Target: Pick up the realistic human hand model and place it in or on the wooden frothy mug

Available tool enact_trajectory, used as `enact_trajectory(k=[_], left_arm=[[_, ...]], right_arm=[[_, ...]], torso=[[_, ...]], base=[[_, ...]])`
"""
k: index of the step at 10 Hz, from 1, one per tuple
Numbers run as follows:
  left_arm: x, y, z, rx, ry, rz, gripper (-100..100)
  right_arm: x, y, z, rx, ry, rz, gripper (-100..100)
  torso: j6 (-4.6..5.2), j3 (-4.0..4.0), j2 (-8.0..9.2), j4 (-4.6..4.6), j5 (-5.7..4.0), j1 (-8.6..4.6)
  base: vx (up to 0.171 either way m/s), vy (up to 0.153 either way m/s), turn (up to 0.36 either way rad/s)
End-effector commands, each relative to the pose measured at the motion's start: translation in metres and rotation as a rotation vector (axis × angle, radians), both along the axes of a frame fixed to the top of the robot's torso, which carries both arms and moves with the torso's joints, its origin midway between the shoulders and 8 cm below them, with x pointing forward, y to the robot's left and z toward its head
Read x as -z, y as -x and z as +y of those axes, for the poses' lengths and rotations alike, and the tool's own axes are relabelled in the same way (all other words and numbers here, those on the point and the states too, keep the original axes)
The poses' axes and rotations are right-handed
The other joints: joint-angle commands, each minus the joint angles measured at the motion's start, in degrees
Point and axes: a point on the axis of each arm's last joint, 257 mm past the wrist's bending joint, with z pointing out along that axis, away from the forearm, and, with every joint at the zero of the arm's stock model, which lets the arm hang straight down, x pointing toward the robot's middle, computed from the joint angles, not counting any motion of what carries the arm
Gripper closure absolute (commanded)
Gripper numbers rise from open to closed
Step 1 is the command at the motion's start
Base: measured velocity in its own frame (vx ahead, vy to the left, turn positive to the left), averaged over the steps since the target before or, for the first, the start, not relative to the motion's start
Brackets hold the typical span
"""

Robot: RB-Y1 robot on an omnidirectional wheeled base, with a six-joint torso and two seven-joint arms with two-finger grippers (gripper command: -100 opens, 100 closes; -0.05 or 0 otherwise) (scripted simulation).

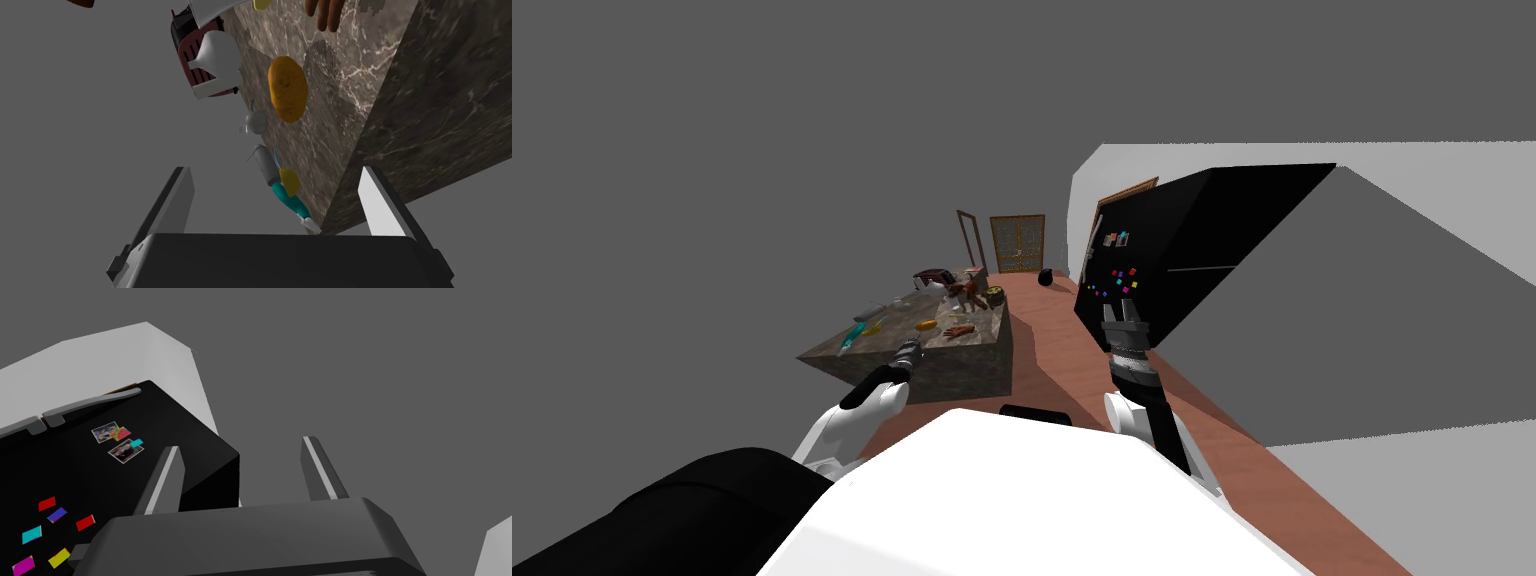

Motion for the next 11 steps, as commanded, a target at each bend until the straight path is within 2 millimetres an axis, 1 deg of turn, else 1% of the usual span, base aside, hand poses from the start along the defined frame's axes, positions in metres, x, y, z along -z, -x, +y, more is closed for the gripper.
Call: enact_trajectory(k=[1,2,3,4,5,6,7,8,10,11], left_arm=[[0.009,0.012,0.008,-0.032,0.037,0.031,-100],[0.013,0.014,0.008,-0.035,0.045,0.043,-100],[0.019,0.022,0.015,-0.061,0.072,0.06,-100],[0.022,0.024,0.015,-0.064,0.08,0.072,-100],[0.029,0.033,0.02,-0.09,0.11,0.092,-100],[0.031,0.034,0.02,-0.093,0.115,0.1,-100],[0.038,0.044,0.025,-0.119,0.146,0.12,-100],[0.04,0.045,0.024,-0.12,0.149,0.125,-100],[0.053,0.063,0.032,-0.171,0.211,0.161,-100],[0.055,0.065,0.031,-0.173,0.217,0.169,-100]], right_arm=[[0.0,0.0,0.0,0.0,0.0,0.0,0],[0.0,0.0,0.0,0.0,0.0,0.0,0],[0.0,0.0,0.0,0.0,0.0,0.0,0],[0.0,0.0,0.0,0.0,0.0,0.0,0],[0.0,0.0,0.0,0.0,0.0,0.0,0],[0.0,0.0,0.0,0.0,0.0,0.0,0],[0.0,0.0,0.0,0.0,0.0,0.0,0],[0.0,0.0,0.0,0.0,0.0,0.0,0],[0.0,0.0,0.0,0.0,0.0,0.0,0],[0.0,0.0,0.0,0.0,0.0,0.0,0]], torso=[[0.0,0.0,0.0,0.0,0.0,0.0],[0.01,-0.03,-0.06,-0.01,0.0,0.0],[0.0,-0.02,-0.03,-0.01,0.0,0.01],[0.01,-0.03,-0.05,-0.01,-0.01,-0.05],[-0.01,-0.01,-0.01,0.0,0.0,0.0],[0.0,-0.02,-0.04,-0.01,0.01,0.05],[0.0,-0.02,-0.04,-0.01,0.01,0.06],[0.0,-0.06,-0.11,-0.02,0.01,0.03],[0.0,-0.04,-0.07,-0.01,0.0,0.01],[0.01,-0.11,-0.19,-0.04,0.01,0.04]], base=[[0.079,-0.04,-0.051],[0.066,-0.036,-0.027],[0.073,-0.056,-0.055],[0.06,-0.037,-0.022],[0.072,-0.022,-0.051],[0.07,-0.022,-0.025],[0.094,-0.035,-0.049],[0.076,-0.036,-0.021],[0.1,-0.032,-0.061],[0.098,-0.016,-0.011]])
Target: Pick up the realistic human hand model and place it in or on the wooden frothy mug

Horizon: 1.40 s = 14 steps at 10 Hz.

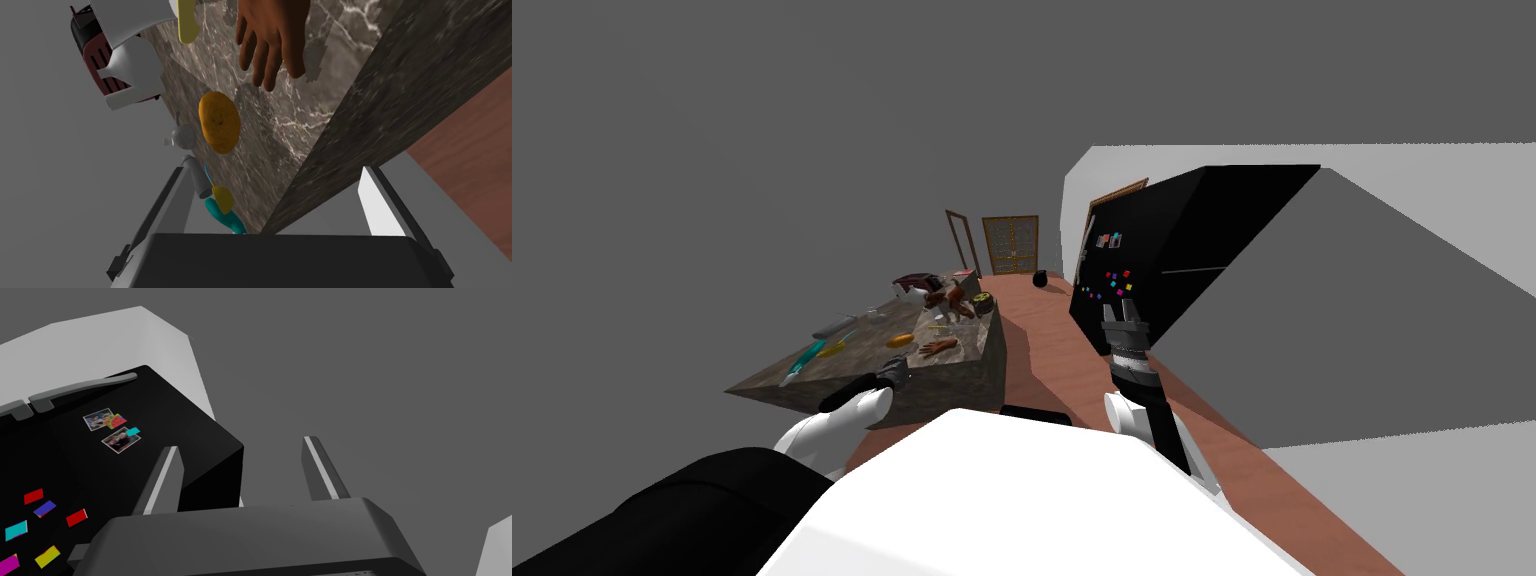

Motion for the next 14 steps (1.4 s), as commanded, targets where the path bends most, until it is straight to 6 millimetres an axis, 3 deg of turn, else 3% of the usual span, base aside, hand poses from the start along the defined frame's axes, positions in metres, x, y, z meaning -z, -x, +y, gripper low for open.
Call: enact_trajectory(k=[1,7,8,9,10,13,14], left_arm=[[0.009,0.013,0.002,-0.031,0.04,0.027,-100],[0.039,0.057,0.005,-0.152,0.191,0.105,-100],[0.034,0.052,0.003,-0.138,0.172,0.096,-100],[0.035,0.053,0.003,-0.141,0.178,0.099,0],[0.041,0.05,0.005,-0.141,0.177,0.097,-100],[0.049,0.048,0.006,-0.141,0.178,0.098,-100],[0.049,0.047,0.007,-0.14,0.177,0.097,100]], right_arm=[[0.0,0.0,0.0,0.0,0.0,0.0,0],[0.0,0.0,0.0,0.0,0.0,0.0,0],[0.0,0.0,0.0,0.0,0.0,0.0,0],[0.0,0.0,0.0,0.0,0.0,0.0,0],[0.0,0.0,0.0,0.0,0.0,0.0,0],[0.0,0.0,0.0,0.0,0.0,0.0,0],[0.0,0.0,0.0,0.0,0.0,0.0,0]], torso=[[0.0,0.0,0.0,0.0,0.0,0.0],[0.0,-0.02,-0.03,-0.01,0.01,0.03],[0.01,-0.02,-0.03,-0.01,0.01,0.07],[0.0,0.07,0.14,0.02,0.02,0.07],[0.0,0.16,0.29,0.06,0.01,0.06],[0.0,0.19,0.33,0.07,0.05,0.2],[-0.01,0.21,0.36,0.08,0.03,0.13]], base=[[0.086,-0.014,-0.025],[0.127,-0.01,-0.043],[0.052,0.004,-0.007],[0.01,0.001,0.001],[0.016,0.015,0.002],[0.015,0.028,-0.001],[0.0,0.0,0.0]])
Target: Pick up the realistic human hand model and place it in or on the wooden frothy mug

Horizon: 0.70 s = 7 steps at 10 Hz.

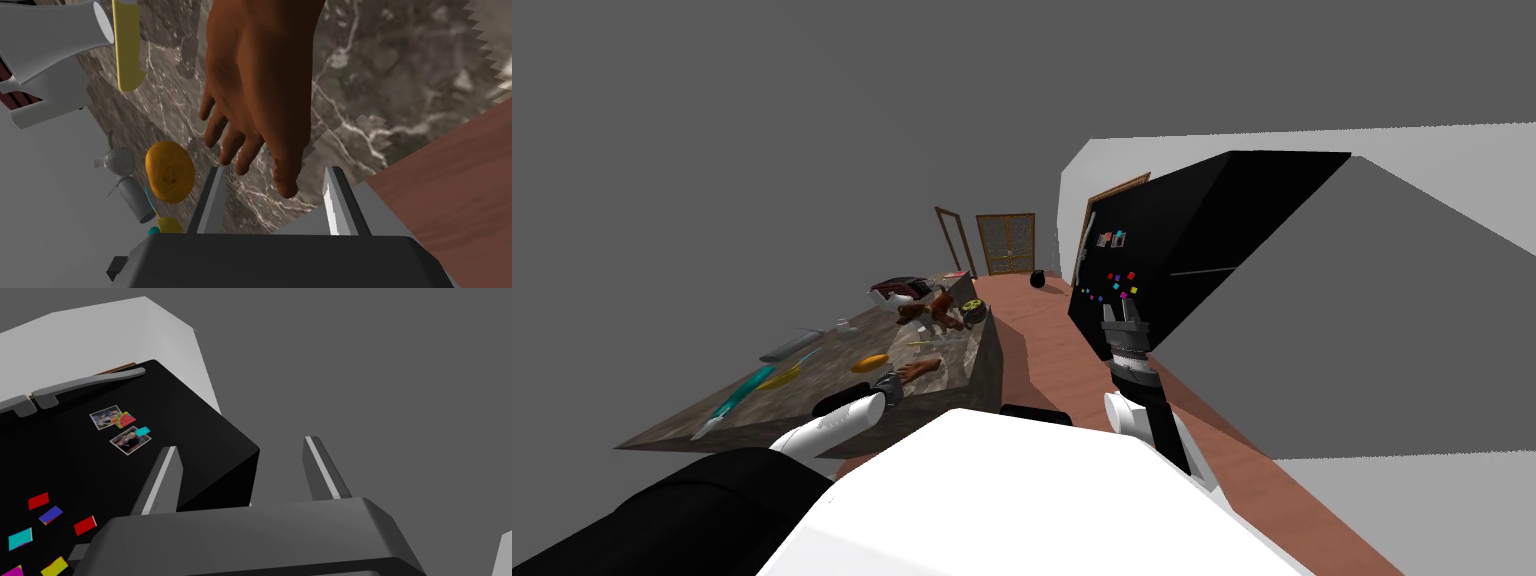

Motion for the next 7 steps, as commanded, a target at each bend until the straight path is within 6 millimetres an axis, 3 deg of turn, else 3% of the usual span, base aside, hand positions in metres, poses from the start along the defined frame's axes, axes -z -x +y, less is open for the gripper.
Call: enact_trajectory(k=[1,4,5,6,7], left_arm=[[0.0,0.0,0.0,0.0,0.0,0.0,100],[0.0,0.0,0.0,0.0,0.0,0.0,100],[0.0,0.0,0.0,0.0,0.0,0.0,0],[-0.008,0.003,-0.002,0.0,0.0,0.001,100],[-0.011,0.004,-0.003,0.0,0.0,0.001,100]], right_arm=[[0.0,0.0,0.0,0.0,0.0,0.0,0],[0.0,0.0,0.0,0.0,0.0,0.0,0],[0.0,0.0,0.0,0.0,0.0,0.0,0],[0.0,0.0,0.0,0.0,0.0,0.0,0],[0.0,0.0,0.0,0.0,0.0,0.0,0]], torso=[[0.0,0.0,0.0,0.0,0.0,0.0],[0.01,0.01,0.01,0.0,-0.02,-0.04],[0.0,0.01,0.02,0.0,-0.03,-0.05],[0.0,0.01,0.02,0.0,-0.03,-0.06],[0.0,0.04,0.07,0.02,-0.07,-0.16]], base=[[0.0,0.0,0.0],[0.0,0.0,0.0],[0.0,0.0,0.0],[-0.01,-0.02,-0.002],[-0.021,-0.031,0.0]])
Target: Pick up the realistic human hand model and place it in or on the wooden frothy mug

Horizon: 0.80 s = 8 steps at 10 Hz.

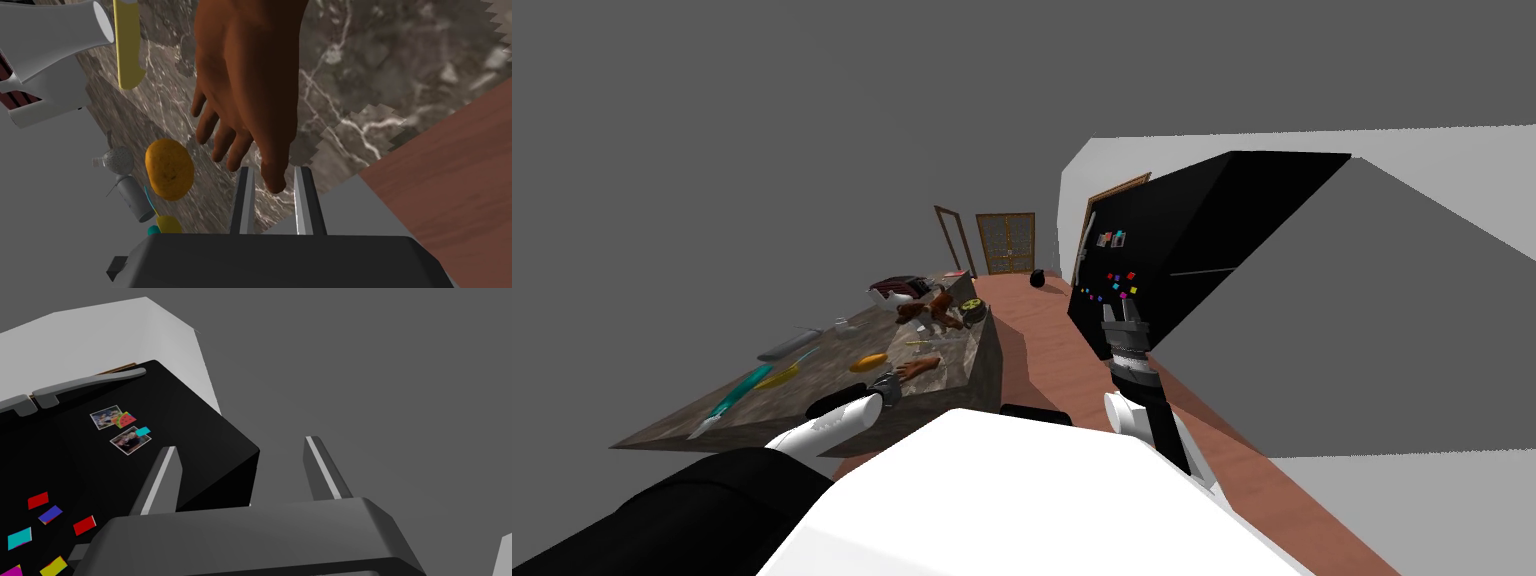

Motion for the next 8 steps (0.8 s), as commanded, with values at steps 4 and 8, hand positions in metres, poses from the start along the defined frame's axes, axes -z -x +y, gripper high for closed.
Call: enact_trajectory(k=[4,8], left_arm=[[-0.038,-0.003,0.013,-0.013,-0.026,-0.04,100],[-0.078,-0.007,0.024,-0.02,-0.051,-0.083,100]], right_arm=[[0.0,0.0,0.0,0.0,0.0,0.0,0],[0.0,0.0,0.0,0.0,0.0,0.0,0]], torso=[[0.05,-0.01,-0.04,0.02,-0.09,-0.16],[0.07,0.04,0.01,0.06,-0.24,-0.67]], base=[[-0.011,-0.054,-0.037],[-0.013,-0.162,-0.074]])
